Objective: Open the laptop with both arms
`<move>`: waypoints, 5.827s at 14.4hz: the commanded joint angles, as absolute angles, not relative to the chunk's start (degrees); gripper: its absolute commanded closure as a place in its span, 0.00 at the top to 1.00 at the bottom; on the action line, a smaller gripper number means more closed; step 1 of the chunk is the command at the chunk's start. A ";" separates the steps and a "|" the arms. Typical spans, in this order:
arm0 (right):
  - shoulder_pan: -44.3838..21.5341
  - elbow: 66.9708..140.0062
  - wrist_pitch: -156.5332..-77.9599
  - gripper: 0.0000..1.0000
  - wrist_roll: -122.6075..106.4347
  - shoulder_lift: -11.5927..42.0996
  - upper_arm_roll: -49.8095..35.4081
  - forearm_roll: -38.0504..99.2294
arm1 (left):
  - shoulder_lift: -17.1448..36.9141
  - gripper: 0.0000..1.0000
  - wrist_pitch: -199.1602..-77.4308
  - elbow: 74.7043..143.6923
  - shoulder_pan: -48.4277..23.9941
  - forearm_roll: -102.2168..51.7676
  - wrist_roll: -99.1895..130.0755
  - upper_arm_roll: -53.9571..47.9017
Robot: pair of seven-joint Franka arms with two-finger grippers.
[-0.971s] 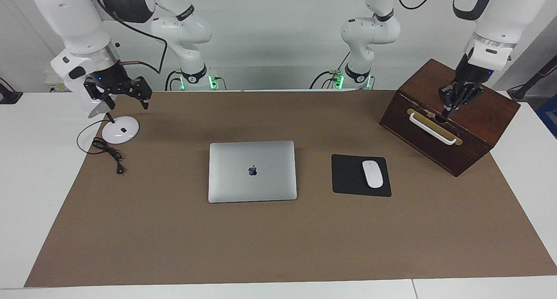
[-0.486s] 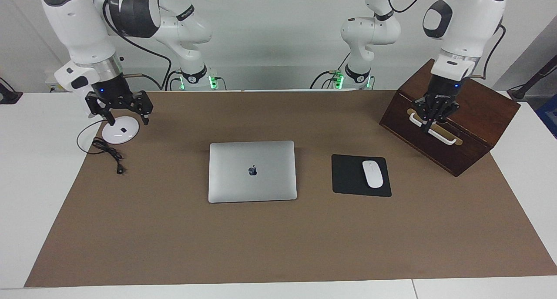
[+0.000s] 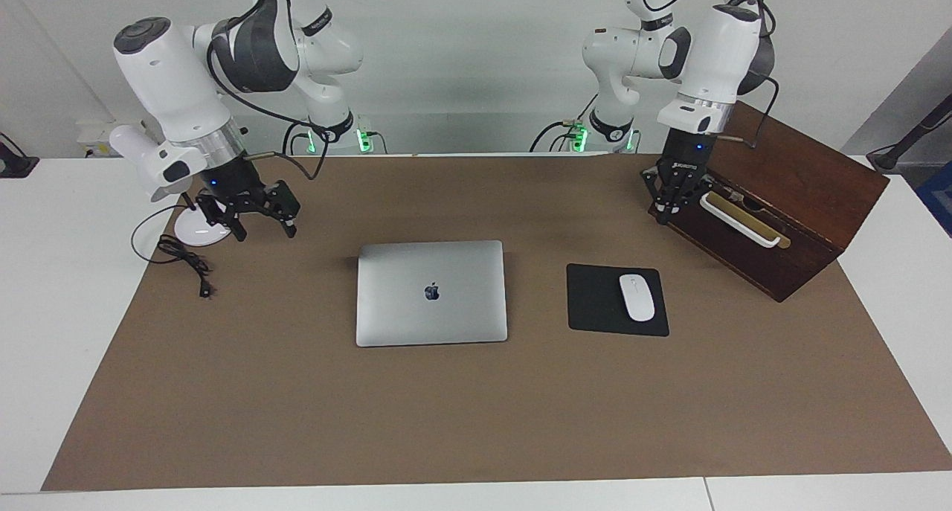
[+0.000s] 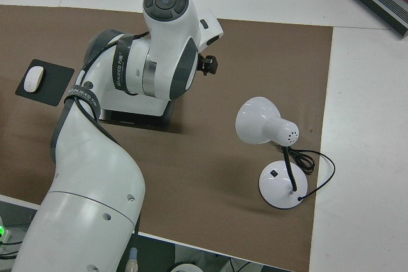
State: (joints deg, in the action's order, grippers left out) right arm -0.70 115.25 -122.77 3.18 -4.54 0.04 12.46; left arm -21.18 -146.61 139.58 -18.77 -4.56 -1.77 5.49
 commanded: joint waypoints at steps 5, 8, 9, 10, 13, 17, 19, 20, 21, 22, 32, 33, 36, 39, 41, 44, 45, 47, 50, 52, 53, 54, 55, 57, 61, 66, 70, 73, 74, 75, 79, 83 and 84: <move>-12.38 125.76 -143.58 0.96 24.31 -6.06 -1.31 17.65 | -24.17 0.00 -163.62 152.82 -24.43 -5.19 -2.81 3.61; -13.36 129.45 -151.84 0.96 33.63 -6.33 -5.78 21.43 | -21.89 0.00 -170.58 155.48 -27.68 -5.19 -2.64 3.34; -13.45 131.64 -155.88 0.96 36.19 -6.85 -7.71 23.62 | -20.75 0.00 -172.77 155.83 -28.82 -5.19 -2.64 3.34; -13.45 134.36 -160.44 0.96 37.17 -7.03 -9.74 25.64 | -19.35 0.00 -175.40 156.35 -29.87 -5.19 -2.55 3.34; -13.62 138.86 -167.33 0.96 37.61 -8.17 -14.48 31.79 | -13.90 0.00 -182.79 156.97 -33.56 -5.19 -2.55 3.34; -13.80 141.23 -172.51 0.96 41.65 -9.23 -19.85 37.52 | -8.10 0.00 -189.21 156.97 -38.13 -5.27 -2.46 3.34; -13.80 142.81 -173.23 0.96 45.07 -10.36 -21.35 38.14 | -6.77 0.00 -190.46 156.97 -39.63 -5.27 -1.76 3.34; -13.89 143.69 -174.28 0.96 46.31 -10.81 -22.23 38.84 | -6.16 0.00 -191.16 156.97 -40.77 -5.27 -1.32 3.34; -14.15 144.75 -176.29 0.96 46.49 -10.81 -22.58 39.54 | -5.20 0.00 -191.95 156.97 -41.13 -5.27 -1.32 3.34; -14.24 145.63 -177.70 0.96 46.49 -10.72 -22.94 39.81 | -4.58 0.00 -192.56 156.97 -42.18 -5.36 -1.23 3.34; -16.35 148.62 -179.48 0.96 46.58 -11.16 -25.05 47.54 | 7.11 0.00 -200.65 151.71 -50.36 -14.76 -0.97 3.60; -16.35 148.62 -178.78 0.96 46.50 -11.16 -25.05 47.81 | 7.73 0.00 -200.65 150.92 -50.45 -15.11 -0.97 3.60; -16.26 148.89 -178.68 0.96 46.58 -10.81 -25.05 48.08 | 9.48 0.00 -200.65 148.63 -50.36 -15.29 -0.97 3.60; -16.17 148.97 -178.68 0.96 46.67 -10.20 -25.05 48.08 | 11.51 0.00 -200.65 146.43 -50.45 -16.08 -0.97 3.60; -16.08 148.89 -178.68 0.96 46.50 -9.84 -24.96 50.00 | 12.04 0.00 -200.74 146.16 -50.45 -16.08 -0.88 3.60; -15.91 148.80 -178.77 0.96 45.62 -8.88 -24.96 51.06 | 13.53 0.00 -200.74 144.59 -50.45 -16.17 -0.88 3.60; -15.82 148.71 -178.68 0.96 45.62 -8.53 -24.96 51.06 | 14.49 0.00 -200.74 144.15 -50.45 -16.35 -0.88 3.60; -15.56 148.54 -178.77 0.96 45.44 -7.83 -24.96 51.06 | 15.03 0.00 -200.74 143.35 -50.45 -16.44 -0.88 3.60; -14.86 148.18 -178.77 0.96 44.13 -6.68 -24.96 51.06 | 16.25 0.00 -200.74 142.47 -50.45 -16.44 -0.88 3.60; -14.15 147.66 -178.77 0.96 43.42 -5.80 -24.96 50.98 | 16.61 0.00 -200.74 142.29 -50.45 -16.44 -0.88 3.78; -14.06 147.31 -178.77 0.96 43.24 -5.19 -24.87 51.06 | 16.70 0.00 -200.74 142.29 -50.45 -16.44 -0.88 3.78; -13.80 147.04 -178.77 0.96 42.89 -4.92 -24.87 51.06 | 16.70 0.00 -200.74 142.29 -50.45 -16.44 -0.88 3.78; -13.28 146.52 -178.77 0.96 42.54 -4.49 -24.87 51.06 | 16.70 0.00 -200.74 142.29 -50.45 -16.44 -0.88 3.78; -12.57 145.55 -178.68 0.96 41.58 -3.70 -24.87 51.06 | 16.79 0.00 -200.74 142.29 -50.36 -16.35 -0.88 3.78; -12.31 143.88 -178.77 0.96 41.22 -1.94 -24.87 51.06 | 17.57 0.00 -200.74 142.03 -49.92 -16.35 -0.88 3.87; -10.28 142.12 -178.42 0.96 39.29 -0.88 -24.79 50.98 | 18.46 0.00 -200.74 141.50 -49.75 -16.35 -0.97 3.87; -8.27 139.75 -176.58 0.97 36.66 0.26 -24.78 50.98 | 18.89 0.00 -200.74 141.50 -49.75 -16.35 -0.97 3.95; -7.12 138.34 -174.73 0.97 35.69 0.88 -24.70 50.98 | 18.98 0.00 -200.74 141.50 -49.75 -16.35 -1.05 3.96; -6.86 138.25 -174.73 0.97 35.07 1.14 -24.70 50.98 | 18.98 0.00 -200.74 141.50 -49.75 -16.35 -1.05 3.87; -6.51 138.25 -174.73 0.98 34.81 1.23 -24.70 50.98 | 18.98 0.00 -200.74 141.50 -49.75 -16.35 -0.97 3.95; -6.33 136.59 -174.46 0.98 34.80 2.28 -24.70 50.98 | 19.16 0.00 -200.74 141.50 -49.83 -16.35 -1.05 3.96; -6.07 134.74 -174.29 0.98 34.72 3.43 -24.70 50.98 | 19.25 0.00 -200.74 141.50 -49.83 -16.35 -1.05 3.96; -6.06 134.39 -174.46 0.98 34.72 4.12 -24.61 50.98 | 19.25 0.00 -200.74 141.50 -49.83 -16.35 -1.05 3.96</move>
State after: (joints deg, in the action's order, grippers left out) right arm -7.88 137.61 -174.11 38.59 1.14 -24.42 49.51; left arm 15.35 -200.01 143.04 -49.25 -14.97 -0.87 3.12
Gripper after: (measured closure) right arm 0.000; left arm 0.991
